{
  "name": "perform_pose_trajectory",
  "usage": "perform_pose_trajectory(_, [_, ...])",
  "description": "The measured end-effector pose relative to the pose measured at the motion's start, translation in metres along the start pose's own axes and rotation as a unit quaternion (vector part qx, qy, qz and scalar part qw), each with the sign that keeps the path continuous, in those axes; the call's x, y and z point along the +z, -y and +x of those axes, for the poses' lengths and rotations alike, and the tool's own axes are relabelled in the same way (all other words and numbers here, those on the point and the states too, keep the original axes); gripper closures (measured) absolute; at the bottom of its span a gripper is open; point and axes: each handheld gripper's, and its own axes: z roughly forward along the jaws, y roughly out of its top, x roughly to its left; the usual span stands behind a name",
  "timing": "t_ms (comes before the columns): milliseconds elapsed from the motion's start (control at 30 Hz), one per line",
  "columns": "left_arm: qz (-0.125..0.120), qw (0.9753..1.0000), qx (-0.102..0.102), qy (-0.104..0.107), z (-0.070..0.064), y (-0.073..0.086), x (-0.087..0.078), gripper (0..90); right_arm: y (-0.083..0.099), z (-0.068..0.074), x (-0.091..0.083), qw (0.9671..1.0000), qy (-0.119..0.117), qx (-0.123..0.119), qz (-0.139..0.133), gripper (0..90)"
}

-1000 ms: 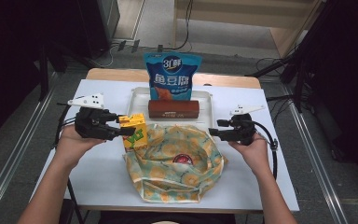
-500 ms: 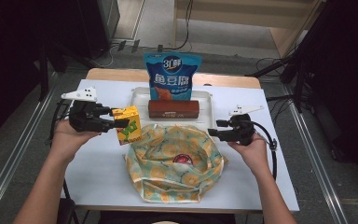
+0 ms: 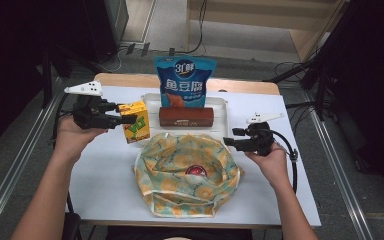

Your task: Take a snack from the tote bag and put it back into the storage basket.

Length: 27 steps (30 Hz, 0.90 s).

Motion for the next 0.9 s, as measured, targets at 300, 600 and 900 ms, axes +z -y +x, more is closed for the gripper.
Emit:
perform_pose_trajectory(300, [0.007,0.9999,-0.006,-0.010,0.017,-0.006,0.019,50.8,0.000,-0.001,-0.001,1.0000,0.000,0.001,-0.003,42.4])
perform_pose_trajectory(600, [0.030,0.9994,-0.012,-0.016,0.030,-0.002,0.041,50.8,0.002,0.001,-0.003,1.0000,0.000,0.003,0.000,42.4])
perform_pose_trajectory(900, [0.029,0.9993,-0.019,-0.013,0.042,0.004,0.055,50.9,0.004,0.007,-0.008,1.0000,0.003,0.001,-0.004,42.4])
